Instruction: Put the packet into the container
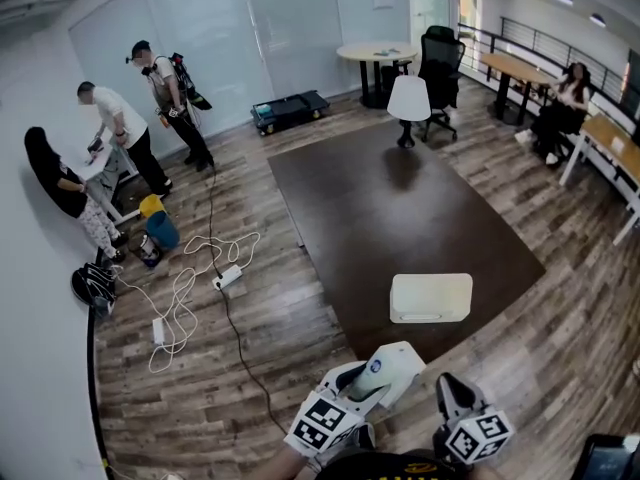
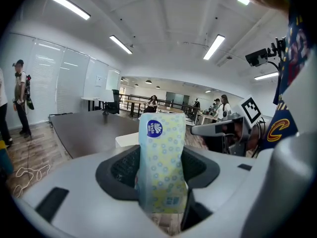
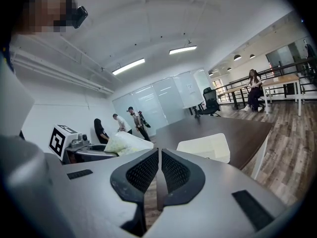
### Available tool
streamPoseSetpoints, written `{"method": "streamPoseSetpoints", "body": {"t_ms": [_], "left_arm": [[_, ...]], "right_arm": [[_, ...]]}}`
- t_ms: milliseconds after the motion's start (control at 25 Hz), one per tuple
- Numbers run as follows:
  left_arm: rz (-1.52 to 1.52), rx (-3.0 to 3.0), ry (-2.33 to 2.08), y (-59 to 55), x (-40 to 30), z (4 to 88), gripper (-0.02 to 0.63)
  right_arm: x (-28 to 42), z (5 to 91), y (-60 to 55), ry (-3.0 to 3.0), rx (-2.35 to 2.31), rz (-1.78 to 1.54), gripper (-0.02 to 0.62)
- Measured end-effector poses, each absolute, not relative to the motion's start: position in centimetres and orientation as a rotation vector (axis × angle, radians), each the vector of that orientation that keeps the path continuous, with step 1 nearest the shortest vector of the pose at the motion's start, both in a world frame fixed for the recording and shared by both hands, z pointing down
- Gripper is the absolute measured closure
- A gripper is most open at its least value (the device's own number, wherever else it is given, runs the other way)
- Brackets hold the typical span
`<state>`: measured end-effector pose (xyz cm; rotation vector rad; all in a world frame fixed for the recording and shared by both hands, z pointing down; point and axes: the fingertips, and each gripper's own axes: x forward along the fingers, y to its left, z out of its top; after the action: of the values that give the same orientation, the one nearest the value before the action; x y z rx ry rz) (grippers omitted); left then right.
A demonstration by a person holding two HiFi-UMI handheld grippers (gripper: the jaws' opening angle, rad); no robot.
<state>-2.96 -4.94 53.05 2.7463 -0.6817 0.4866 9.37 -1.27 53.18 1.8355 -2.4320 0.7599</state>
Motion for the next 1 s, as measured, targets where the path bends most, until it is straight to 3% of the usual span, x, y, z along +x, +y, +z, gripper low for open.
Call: {"method": "streamPoseSetpoints", "body": {"t_ms": [480, 1000], "left_arm": [[0.523, 2.721, -0.722, -10.8, -2.9, 53.4, 0.374], [0.632, 2.780, -0.837, -20.1, 4.5, 53.1, 0.374]], "right_arm": [[9.3, 54.2, -8.1, -2.450, 1.780, 0.819, 0.583], [15.7, 54.1, -18.3, -2.535, 1.632, 0.824, 0.583]]}}
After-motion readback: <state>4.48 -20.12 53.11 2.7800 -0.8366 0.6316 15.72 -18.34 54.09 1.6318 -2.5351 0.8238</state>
